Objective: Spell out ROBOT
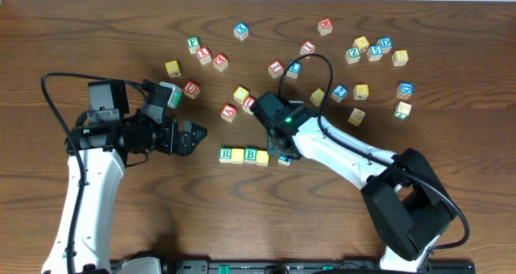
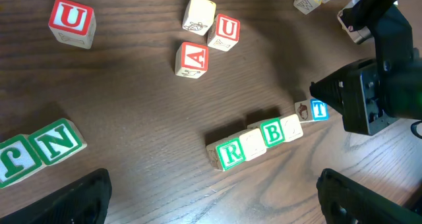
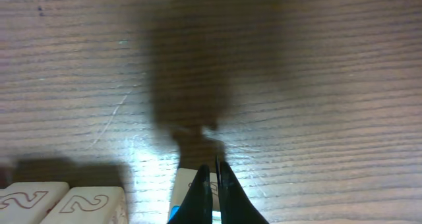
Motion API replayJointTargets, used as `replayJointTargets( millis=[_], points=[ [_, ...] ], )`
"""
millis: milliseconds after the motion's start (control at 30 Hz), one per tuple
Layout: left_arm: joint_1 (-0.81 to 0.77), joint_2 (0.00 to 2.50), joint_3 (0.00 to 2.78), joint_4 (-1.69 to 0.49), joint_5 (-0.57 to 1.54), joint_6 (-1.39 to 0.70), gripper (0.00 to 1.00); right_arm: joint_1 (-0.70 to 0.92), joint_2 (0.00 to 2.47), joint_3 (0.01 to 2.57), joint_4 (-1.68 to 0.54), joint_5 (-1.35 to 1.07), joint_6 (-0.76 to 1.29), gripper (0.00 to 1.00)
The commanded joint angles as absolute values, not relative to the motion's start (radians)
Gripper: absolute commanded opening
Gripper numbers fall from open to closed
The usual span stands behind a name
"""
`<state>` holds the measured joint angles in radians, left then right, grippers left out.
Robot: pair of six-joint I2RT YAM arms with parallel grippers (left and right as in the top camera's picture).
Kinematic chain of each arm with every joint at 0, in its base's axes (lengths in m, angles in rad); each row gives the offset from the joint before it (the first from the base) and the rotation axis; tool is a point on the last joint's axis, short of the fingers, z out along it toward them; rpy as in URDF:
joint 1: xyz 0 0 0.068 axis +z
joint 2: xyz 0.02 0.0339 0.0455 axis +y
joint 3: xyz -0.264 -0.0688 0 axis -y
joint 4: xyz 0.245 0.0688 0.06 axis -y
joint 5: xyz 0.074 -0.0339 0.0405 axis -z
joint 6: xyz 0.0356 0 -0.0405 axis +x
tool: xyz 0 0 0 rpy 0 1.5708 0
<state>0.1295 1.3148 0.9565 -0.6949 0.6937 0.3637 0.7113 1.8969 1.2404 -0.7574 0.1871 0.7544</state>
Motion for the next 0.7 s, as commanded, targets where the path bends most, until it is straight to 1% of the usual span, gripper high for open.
replayJointTargets(
  millis=[0, 300, 667],
  points=[
    [0.134, 1.309, 0.966, -0.695, 0.695, 0.373, 0.98, 0.723, 1.891, 1.234, -0.747, 0.165, 0.754, 0.01],
    [0.134, 1.309, 0.966, -0.695, 0.695, 0.373, 0.98, 0.749, 1.891, 1.234, -0.746, 0.167, 0.755, 0.01],
    [0.134, 1.309, 0.966, -0.695, 0.695, 0.373, 0.98, 0.725, 1.891, 1.234, -0.741, 0.26, 0.755, 0.01]
  ],
)
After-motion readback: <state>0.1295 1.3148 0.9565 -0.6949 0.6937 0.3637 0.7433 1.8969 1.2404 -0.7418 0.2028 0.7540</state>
